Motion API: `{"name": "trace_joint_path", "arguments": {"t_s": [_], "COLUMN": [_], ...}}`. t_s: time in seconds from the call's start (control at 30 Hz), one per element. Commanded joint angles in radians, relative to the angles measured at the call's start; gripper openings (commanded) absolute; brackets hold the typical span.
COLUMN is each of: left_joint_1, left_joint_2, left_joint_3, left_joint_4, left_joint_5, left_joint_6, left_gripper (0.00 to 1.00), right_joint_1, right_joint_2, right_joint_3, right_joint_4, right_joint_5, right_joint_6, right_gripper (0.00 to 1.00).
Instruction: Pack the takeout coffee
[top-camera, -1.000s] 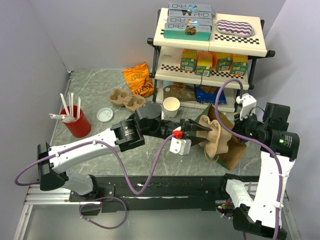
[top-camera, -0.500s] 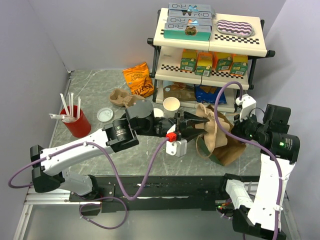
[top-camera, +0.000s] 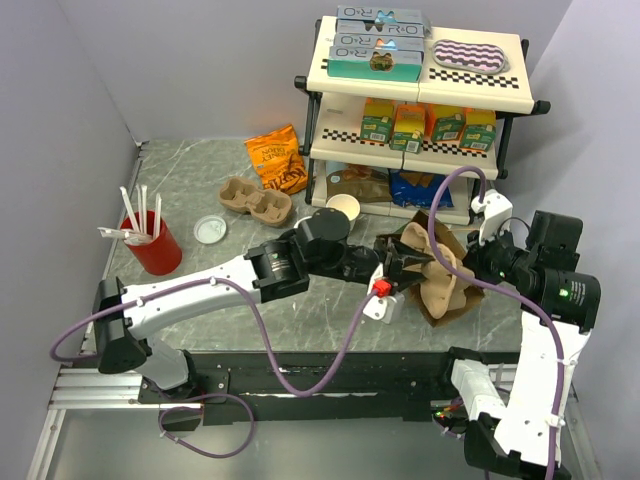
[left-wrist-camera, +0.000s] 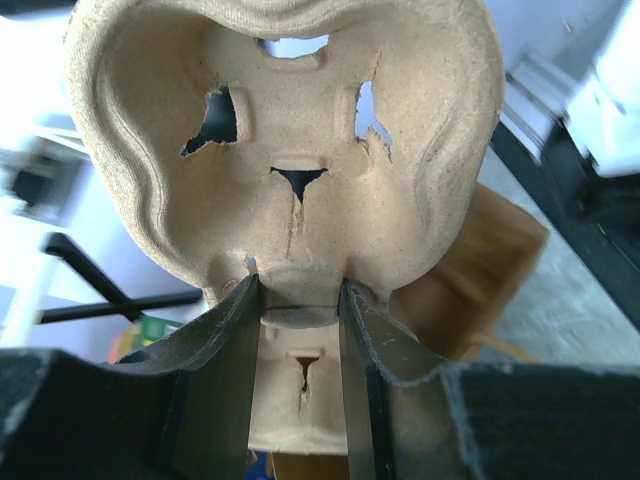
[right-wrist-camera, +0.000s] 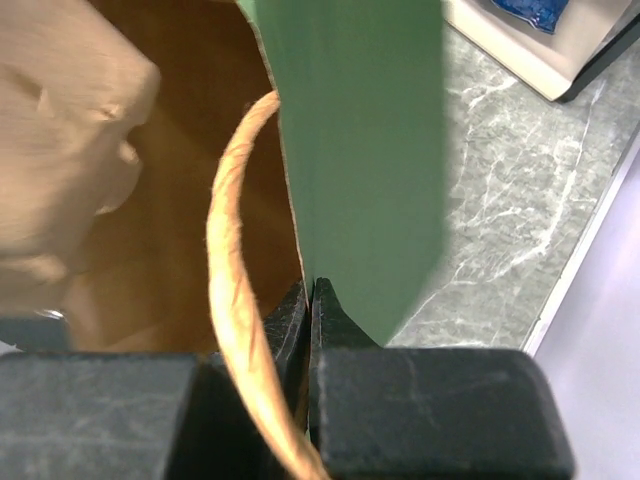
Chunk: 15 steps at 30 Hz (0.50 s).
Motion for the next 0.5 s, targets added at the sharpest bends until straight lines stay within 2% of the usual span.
{"name": "trace_joint_path", "arguments": {"t_s": [0.0,0.1,0.2,0.33,0.47], "left_joint_1": [-0.015,-0.027,-0.05,-0.071,-0.071], "left_joint_2": [0.039,0.084,0.122,0.099,0.096], "left_joint_3": [0.073,0.14,0.173,0.09,0.079], "left_joint_4": [-0.132,-0.259,-0.316,-0.203,-0.183], "left_joint_5": [-0.016,-0.056,-0.101,-0.118,-0.115], "left_joint_6": [0.089,0.123,0.175,0.257,0.297], "left_gripper": [0.01,0.01,0.01,0.01,0.01], "right_joint_1": [0.005,0.007,0.01,0.016,0.028], "right_joint_2": [-0.008,-0.003,-0.001,-0.003,0.005], "right_joint_3": [0.035,0.055,0.055,0.025,0.006], "right_joint_4": [-0.169,-0.17,-0.173,-0.178,-0.166], "right_joint_5": [-0.029,-0.028,-0.029,-0.037,-0.034], "right_joint_6": [-0.017,-0.034,-0.053,-0.065,-0.059], "right_gripper": [0.0,0.0,0.0,0.0,0.0]}}
